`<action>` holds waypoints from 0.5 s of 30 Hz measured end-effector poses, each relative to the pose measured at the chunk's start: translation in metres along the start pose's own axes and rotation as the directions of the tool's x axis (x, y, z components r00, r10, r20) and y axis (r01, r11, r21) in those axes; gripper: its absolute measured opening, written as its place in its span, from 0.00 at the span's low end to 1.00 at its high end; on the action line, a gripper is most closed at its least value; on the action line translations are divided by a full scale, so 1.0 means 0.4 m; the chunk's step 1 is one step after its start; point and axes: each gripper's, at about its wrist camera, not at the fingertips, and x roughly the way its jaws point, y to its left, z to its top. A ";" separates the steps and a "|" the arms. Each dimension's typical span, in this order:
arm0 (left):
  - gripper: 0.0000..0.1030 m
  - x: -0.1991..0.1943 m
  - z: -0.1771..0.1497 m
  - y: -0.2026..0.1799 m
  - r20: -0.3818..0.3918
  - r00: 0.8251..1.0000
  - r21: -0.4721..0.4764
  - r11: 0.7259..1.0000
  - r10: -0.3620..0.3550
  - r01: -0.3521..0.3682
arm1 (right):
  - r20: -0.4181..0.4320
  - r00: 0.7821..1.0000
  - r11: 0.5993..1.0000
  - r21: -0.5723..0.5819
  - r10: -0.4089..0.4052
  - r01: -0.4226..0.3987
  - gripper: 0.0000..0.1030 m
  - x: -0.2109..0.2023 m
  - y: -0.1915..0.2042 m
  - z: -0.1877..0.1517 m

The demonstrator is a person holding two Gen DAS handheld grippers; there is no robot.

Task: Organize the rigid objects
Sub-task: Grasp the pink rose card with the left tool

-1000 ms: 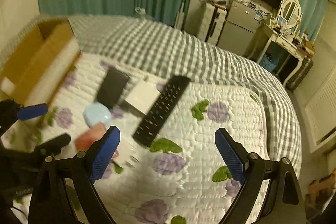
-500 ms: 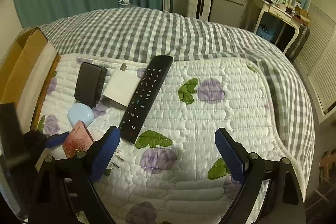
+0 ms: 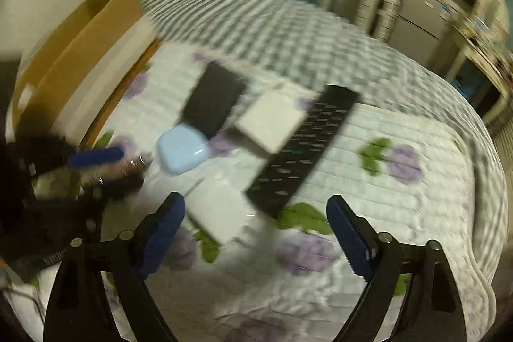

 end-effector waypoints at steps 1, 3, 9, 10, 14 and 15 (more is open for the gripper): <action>0.34 0.004 -0.003 0.002 -0.010 1.000 -0.001 1.000 -0.004 0.004 | -0.019 1.000 0.999 -0.033 0.013 -0.014 0.81 0.013 0.017 0.000; 0.34 0.020 -0.002 -0.005 -0.026 1.000 0.001 1.000 -0.006 0.006 | -0.058 0.998 0.996 -0.088 0.026 -0.031 0.76 0.041 0.045 0.000; 0.31 0.019 -0.011 0.006 -0.021 1.000 -0.001 1.000 0.003 -0.003 | -0.146 0.989 0.985 -0.169 0.013 -0.038 0.67 0.112 0.087 -0.006; 0.30 0.021 -0.012 0.005 -0.021 1.000 0.000 1.000 0.009 -0.009 | -0.151 0.988 0.984 -0.174 0.008 -0.034 0.67 0.121 0.089 -0.004; 0.22 0.008 -0.018 0.002 -0.008 0.999 0.013 0.999 0.038 -0.038 | -0.143 0.990 0.979 -0.204 -0.008 -0.022 0.67 0.146 0.107 0.003; 0.21 0.003 -0.019 0.004 -0.007 0.999 0.011 0.999 0.037 -0.037 | -0.141 0.990 0.978 -0.210 -0.015 -0.015 0.65 0.154 0.115 0.004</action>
